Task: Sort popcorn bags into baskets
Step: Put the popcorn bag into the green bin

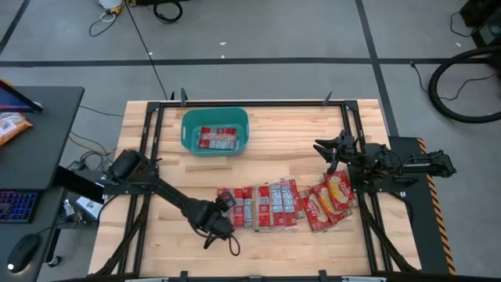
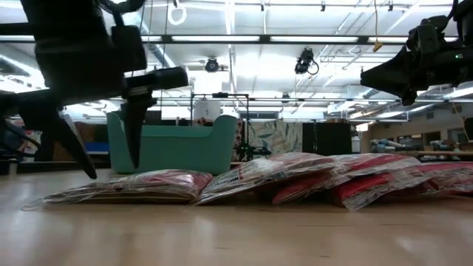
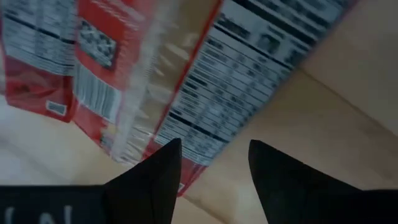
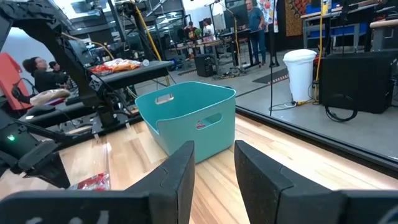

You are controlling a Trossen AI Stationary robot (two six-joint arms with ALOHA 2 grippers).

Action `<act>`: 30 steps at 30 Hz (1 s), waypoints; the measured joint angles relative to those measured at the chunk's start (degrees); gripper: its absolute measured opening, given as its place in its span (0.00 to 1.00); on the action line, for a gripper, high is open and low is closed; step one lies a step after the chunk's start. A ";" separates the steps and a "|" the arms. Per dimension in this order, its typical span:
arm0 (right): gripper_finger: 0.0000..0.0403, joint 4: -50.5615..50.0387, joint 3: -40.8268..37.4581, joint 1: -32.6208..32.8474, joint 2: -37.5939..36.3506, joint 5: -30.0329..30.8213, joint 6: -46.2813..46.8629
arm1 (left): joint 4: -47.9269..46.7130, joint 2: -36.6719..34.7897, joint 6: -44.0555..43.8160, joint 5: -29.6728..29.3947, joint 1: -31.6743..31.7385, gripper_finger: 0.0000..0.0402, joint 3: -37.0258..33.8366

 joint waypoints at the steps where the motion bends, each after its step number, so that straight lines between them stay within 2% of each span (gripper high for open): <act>1: 0.30 0.02 -0.01 0.00 0.00 0.00 0.02 | -0.09 0.00 1.02 -0.01 0.00 0.47 -0.05; 6: 0.29 0.01 -0.01 0.00 0.00 0.00 0.01 | 3.65 -0.02 4.85 -0.38 0.48 0.47 -3.10; 10: 0.30 0.02 -0.02 0.00 0.00 0.00 0.00 | 8.23 -0.54 10.02 -3.47 0.21 0.46 -6.06; 13: 0.29 0.02 -0.02 0.00 0.00 0.00 0.02 | 8.80 -0.48 11.15 -3.15 0.03 0.42 -6.69; 16: 0.29 0.01 -0.01 -0.02 0.00 -0.01 0.01 | 8.82 -0.44 11.01 -2.35 0.05 0.33 -6.95; 23: 0.29 0.01 0.00 0.00 0.00 -0.02 0.00 | 10.26 -0.18 -0.13 -2.13 -0.43 0.03 -6.47; 30: 0.29 0.02 -0.01 -0.02 0.00 0.00 0.00 | 4.57 -0.20 -9.26 0.47 -0.48 0.01 -3.09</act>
